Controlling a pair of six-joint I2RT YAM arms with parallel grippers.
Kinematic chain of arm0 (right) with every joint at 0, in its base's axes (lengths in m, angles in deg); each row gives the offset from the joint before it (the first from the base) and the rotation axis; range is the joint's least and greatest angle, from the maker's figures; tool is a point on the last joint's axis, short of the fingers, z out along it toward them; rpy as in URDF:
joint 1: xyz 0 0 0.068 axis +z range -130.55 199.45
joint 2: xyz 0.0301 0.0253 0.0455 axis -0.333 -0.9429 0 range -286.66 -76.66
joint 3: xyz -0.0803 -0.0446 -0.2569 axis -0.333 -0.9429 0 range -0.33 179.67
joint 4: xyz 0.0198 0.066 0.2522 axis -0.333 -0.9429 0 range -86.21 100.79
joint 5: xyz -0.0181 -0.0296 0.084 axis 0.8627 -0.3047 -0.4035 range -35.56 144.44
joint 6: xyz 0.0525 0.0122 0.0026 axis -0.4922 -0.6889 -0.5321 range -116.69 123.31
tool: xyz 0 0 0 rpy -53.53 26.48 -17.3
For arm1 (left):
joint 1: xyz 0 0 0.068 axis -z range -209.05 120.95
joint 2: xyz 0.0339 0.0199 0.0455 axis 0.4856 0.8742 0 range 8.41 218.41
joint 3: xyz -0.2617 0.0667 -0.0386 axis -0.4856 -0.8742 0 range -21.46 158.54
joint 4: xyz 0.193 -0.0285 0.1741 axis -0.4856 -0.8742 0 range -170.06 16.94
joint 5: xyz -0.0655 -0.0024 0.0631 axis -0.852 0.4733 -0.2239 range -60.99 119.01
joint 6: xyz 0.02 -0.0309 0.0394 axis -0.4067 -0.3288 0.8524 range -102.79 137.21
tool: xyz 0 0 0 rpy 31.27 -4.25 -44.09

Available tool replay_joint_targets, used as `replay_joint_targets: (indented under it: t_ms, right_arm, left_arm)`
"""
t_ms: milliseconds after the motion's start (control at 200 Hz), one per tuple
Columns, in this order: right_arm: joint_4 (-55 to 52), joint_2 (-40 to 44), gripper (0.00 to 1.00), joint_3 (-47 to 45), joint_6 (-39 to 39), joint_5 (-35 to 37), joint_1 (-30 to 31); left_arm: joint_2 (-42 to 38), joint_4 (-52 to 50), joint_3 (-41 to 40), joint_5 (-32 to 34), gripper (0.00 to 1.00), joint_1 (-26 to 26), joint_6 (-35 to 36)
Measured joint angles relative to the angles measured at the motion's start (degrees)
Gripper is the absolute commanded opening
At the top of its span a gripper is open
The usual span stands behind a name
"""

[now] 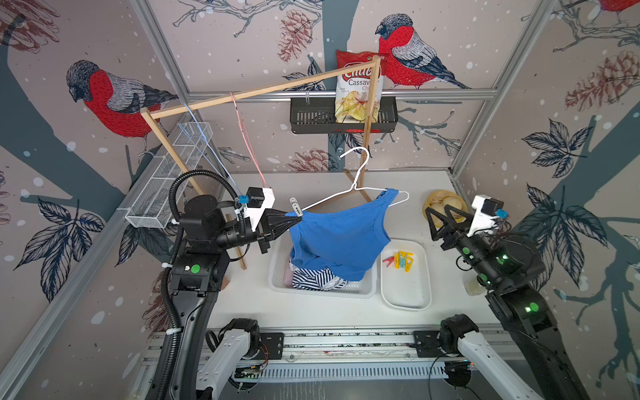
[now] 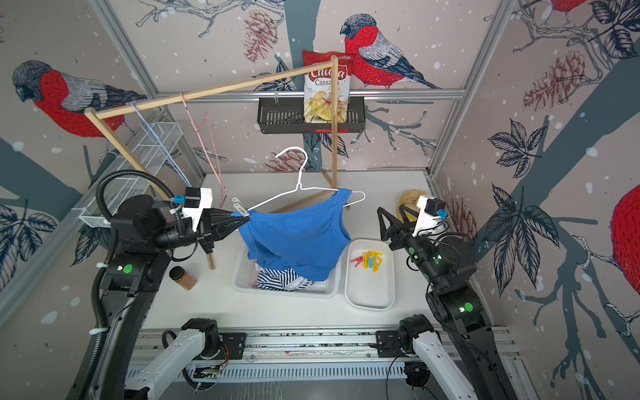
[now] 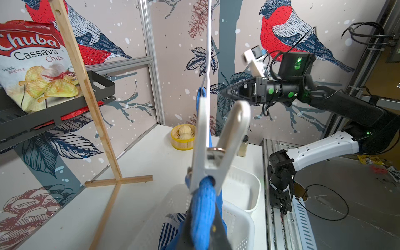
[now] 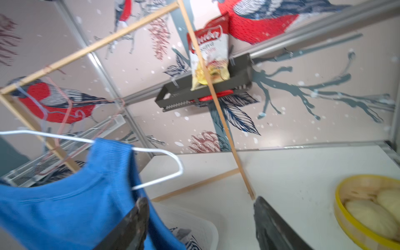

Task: Remove the clothespins securing tank tops to the hanger
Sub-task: Place the clothespin in the storage box, then adjust the hanger.

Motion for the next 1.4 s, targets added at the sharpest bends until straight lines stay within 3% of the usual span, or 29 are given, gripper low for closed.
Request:
replay_joint_targets:
  t_ms: [225, 460, 690, 896, 1181, 1326, 1401]
  right_arm:
    - [-5.8, -16.2, 0.78, 20.9, 9.5, -19.7, 0.0]
    - [-20.9, -30.1, 0.81, 38.8, 24.0, -28.3, 0.0]
    - [-36.3, -37.8, 0.77, 45.9, 34.5, -32.9, 0.1]
    - [-41.9, -37.4, 0.73, 43.8, 38.8, -35.1, 0.3]
    - [-42.4, -34.8, 0.53, 38.9, 40.3, -37.5, 0.7]
    - [-40.4, -33.0, 0.26, 36.7, 40.4, -39.9, 1.2]
    - [-39.5, -32.1, 0.09, 35.8, 41.1, -40.9, 1.5]
  left_arm:
    - [0.0, 0.0, -0.1, -1.0, 0.00, 0.3, 0.6]
    - [-0.4, 0.0, -0.5, -3.6, 0.00, 0.5, 1.4]
    - [0.6, 0.0, -0.2, -4.8, 0.00, 0.6, 1.5]
    - [1.6, 0.0, 0.3, -5.3, 0.00, 1.0, 1.6]
    - [1.8, 0.0, 1.2, -6.2, 0.00, 1.4, 1.5]
    - [1.7, 0.0, 1.4, -7.0, 0.01, 1.5, 1.5]
    - [1.5, -0.3, 1.5, -6.8, 0.06, 1.5, 1.2]
